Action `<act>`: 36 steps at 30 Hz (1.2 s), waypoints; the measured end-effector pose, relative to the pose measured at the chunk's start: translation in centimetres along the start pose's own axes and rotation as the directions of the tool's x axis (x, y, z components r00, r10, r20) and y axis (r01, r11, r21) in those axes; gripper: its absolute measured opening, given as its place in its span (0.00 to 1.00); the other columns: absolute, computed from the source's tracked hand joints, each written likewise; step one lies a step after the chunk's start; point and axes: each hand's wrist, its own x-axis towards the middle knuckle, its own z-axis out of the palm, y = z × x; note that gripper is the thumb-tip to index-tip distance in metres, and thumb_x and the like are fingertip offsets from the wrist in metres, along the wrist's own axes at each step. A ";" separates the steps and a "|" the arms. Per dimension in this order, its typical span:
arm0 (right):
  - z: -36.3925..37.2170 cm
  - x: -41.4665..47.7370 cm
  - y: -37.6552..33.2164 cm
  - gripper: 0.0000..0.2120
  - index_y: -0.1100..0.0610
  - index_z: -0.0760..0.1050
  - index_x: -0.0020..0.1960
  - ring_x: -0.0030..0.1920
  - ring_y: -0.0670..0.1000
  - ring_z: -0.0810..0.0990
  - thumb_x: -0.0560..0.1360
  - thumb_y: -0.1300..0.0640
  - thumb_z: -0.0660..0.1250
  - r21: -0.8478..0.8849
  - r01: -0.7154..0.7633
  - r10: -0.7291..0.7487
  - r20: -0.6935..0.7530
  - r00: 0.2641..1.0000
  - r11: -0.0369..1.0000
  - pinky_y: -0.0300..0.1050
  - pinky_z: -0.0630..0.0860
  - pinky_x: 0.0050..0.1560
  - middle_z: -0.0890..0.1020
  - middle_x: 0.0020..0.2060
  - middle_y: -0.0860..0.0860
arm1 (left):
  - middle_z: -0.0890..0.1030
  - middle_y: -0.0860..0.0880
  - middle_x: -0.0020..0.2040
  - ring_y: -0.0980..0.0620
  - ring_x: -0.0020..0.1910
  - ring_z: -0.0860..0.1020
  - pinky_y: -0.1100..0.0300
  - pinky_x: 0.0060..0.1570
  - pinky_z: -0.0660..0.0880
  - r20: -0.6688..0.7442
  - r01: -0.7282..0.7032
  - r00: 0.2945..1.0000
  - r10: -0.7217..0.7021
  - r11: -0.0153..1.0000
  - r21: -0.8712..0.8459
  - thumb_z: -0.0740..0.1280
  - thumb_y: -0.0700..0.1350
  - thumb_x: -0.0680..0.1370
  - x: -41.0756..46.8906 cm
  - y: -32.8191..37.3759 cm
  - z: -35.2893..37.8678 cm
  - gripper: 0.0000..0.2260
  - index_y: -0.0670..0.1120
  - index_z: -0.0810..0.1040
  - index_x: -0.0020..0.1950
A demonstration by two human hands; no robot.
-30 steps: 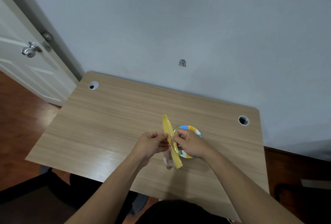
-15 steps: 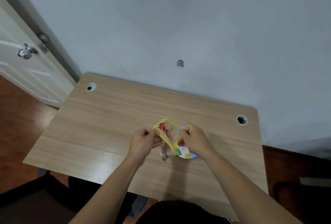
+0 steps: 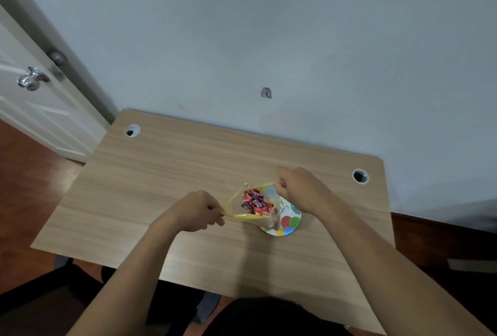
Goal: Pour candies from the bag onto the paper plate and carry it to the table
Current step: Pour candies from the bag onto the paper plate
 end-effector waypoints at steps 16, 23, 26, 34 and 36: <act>-4.6 -2.5 2.0 0.14 0.52 0.74 0.44 0.34 0.43 0.82 0.82 0.46 0.72 0.265 0.168 -0.169 -0.016 0.985 0.950 0.43 0.77 0.40 0.84 0.35 0.47 | 0.75 0.52 0.79 0.51 0.77 0.74 0.59 0.76 0.71 -0.133 -0.688 0.696 0.705 0.709 0.158 0.74 0.46 0.81 5.4 2.7 8.1 0.27 0.54 0.73 0.79; -0.7 -4.1 5.0 0.19 0.51 0.85 0.55 0.50 0.41 0.88 0.87 0.41 0.60 0.809 -0.151 0.272 -0.011 0.962 0.568 0.39 0.80 0.51 0.91 0.49 0.46 | 0.88 0.59 0.48 0.63 0.41 0.81 0.54 0.44 0.79 -0.279 -0.601 0.779 0.562 0.795 -0.077 0.62 0.44 0.86 4.7 2.9 9.7 0.14 0.54 0.85 0.64; 3.4 -4.4 6.5 0.32 0.57 0.84 0.65 0.59 0.55 0.89 0.85 0.32 0.55 0.947 -0.254 0.395 0.160 0.905 0.197 0.54 0.86 0.61 0.90 0.56 0.55 | 0.88 0.60 0.52 0.60 0.49 0.84 0.55 0.52 0.79 -0.283 -0.541 0.834 0.473 0.800 -0.258 0.61 0.47 0.88 4.3 3.1 10.4 0.12 0.55 0.85 0.60; 10.7 -6.1 5.9 0.37 0.42 0.78 0.74 0.70 0.47 0.81 0.77 0.20 0.57 0.872 -0.388 0.228 0.330 0.916 0.299 0.54 0.76 0.73 0.83 0.71 0.45 | 0.83 0.49 0.38 0.66 0.38 0.78 0.63 0.46 0.72 -0.137 -0.332 0.943 0.303 0.845 -0.419 0.53 0.58 0.89 4.9 3.6 12.4 0.18 0.61 0.83 0.54; 11.6 -6.3 5.5 0.28 0.45 0.76 0.74 0.57 0.45 0.85 0.81 0.30 0.64 0.812 -0.372 0.268 0.274 0.924 0.450 0.46 0.80 0.57 0.87 0.63 0.47 | 0.89 0.43 0.53 0.60 0.51 0.83 0.60 0.57 0.75 -0.078 -0.285 0.957 0.281 0.849 -0.445 0.54 0.61 0.88 5.5 3.4 13.2 0.19 0.58 0.84 0.59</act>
